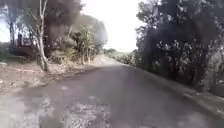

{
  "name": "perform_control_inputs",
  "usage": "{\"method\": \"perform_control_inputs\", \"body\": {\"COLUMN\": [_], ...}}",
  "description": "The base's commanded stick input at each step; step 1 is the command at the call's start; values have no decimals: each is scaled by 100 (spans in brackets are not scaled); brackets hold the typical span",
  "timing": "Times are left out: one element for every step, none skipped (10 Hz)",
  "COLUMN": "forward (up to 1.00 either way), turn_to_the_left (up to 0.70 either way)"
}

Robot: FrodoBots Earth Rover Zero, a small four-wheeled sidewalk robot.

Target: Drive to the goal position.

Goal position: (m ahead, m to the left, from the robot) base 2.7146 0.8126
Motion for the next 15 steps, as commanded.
{"method": "perform_control_inputs", "body": {"forward": [70,70,64,48,32,16,7,7,7,7,7,7,7,7,7], "turn_to_the_left": [0,0,0,0,0,0,0,0,0,0,0,0,0,0,0]}}
